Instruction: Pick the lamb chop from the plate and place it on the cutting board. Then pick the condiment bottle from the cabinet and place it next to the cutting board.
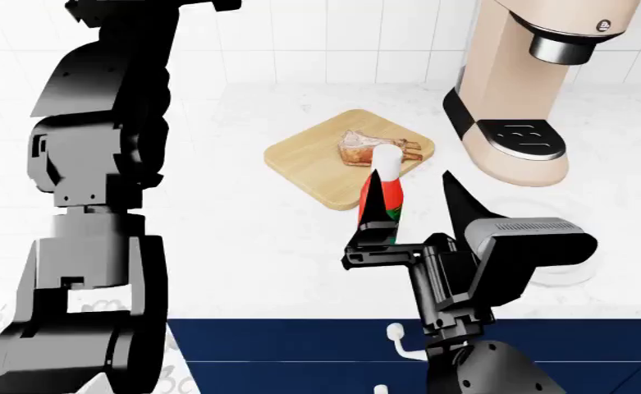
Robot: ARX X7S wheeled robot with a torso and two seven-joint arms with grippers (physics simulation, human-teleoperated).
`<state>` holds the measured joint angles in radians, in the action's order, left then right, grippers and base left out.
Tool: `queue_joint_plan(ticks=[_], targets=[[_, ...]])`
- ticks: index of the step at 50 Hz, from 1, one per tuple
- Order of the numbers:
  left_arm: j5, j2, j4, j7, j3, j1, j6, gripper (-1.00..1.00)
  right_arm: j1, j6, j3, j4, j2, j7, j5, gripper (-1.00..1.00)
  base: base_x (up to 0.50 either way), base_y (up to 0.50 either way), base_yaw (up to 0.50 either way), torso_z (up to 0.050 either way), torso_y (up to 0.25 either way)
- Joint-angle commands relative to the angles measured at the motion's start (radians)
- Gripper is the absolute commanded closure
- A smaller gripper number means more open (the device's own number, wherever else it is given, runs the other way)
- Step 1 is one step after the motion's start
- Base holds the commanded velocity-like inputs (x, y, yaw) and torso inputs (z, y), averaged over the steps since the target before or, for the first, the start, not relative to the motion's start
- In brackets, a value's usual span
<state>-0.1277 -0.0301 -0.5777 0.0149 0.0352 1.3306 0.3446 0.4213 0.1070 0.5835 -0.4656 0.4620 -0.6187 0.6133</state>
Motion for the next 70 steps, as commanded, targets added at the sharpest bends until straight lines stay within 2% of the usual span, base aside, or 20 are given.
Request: queue_joint_plan(ticks=[1,9,17,22,31,37,43,55,65,70], targets=[[-0.063,-0.042,0.534,-0.018,-0.079,-0.106,0.408,-1.00,-0.025,0.000,-0.035,-0.098,0.049,-0.033,0.027,-1.00,0.00,0.00,0.00,0.000,0.000],[-0.110,-0.070,0.784,-0.024,-0.099,-0.170,0.597,-1.00,-0.019,0.027,-0.060,-0.167,0.088,-0.064,0.050,-1.00,0.00,0.00,0.00,0.000,0.000],[-0.215,-0.055,1.121,-0.067,0.029,-0.313,0.788,-1.00,0.001,0.049,-0.085,-0.214,0.108,-0.080,0.118,-1.00,0.00,0.00,0.00,0.000,0.000],[-0.267,-0.041,1.260,-0.082,0.139,-0.427,0.838,-1.00,0.028,0.071,-0.092,-0.235,0.112,-0.089,0.153,-1.00,0.00,0.00,0.00,0.000,0.000],[-0.342,-0.036,1.474,-0.086,0.225,-0.574,0.893,-1.00,0.078,0.090,-0.129,-0.264,0.130,-0.110,0.209,-1.00,0.00,0.00,0.00,0.000,0.000],[-0.355,-0.038,1.560,-0.090,0.244,-0.671,0.835,-1.00,0.080,0.085,-0.145,-0.292,0.146,-0.116,0.225,-1.00,0.00,0.00,0.00,0.000,0.000],[-0.316,-0.046,1.577,-0.061,0.239,-0.806,0.647,-1.00,0.089,0.116,-0.158,-0.347,0.173,-0.165,0.243,-1.00,0.00,0.00,0.00,0.000,0.000],[-0.410,-0.040,1.617,-0.038,0.315,-0.904,0.530,-1.00,0.114,0.166,-0.205,-0.513,0.240,-0.295,0.302,-1.00,0.00,0.00,0.00,0.000,0.000],[-0.588,-0.137,1.622,-0.197,0.338,-0.930,0.449,-1.00,0.062,0.126,-0.213,-0.558,0.265,-0.309,0.297,-1.00,0.00,0.00,0.00,0.000,0.000],[-0.689,-0.231,1.623,-0.313,0.306,-0.952,0.364,-1.00,0.050,0.096,-0.225,-0.575,0.288,-0.333,0.322,-1.00,0.00,0.00,0.00,0.000,0.000]])
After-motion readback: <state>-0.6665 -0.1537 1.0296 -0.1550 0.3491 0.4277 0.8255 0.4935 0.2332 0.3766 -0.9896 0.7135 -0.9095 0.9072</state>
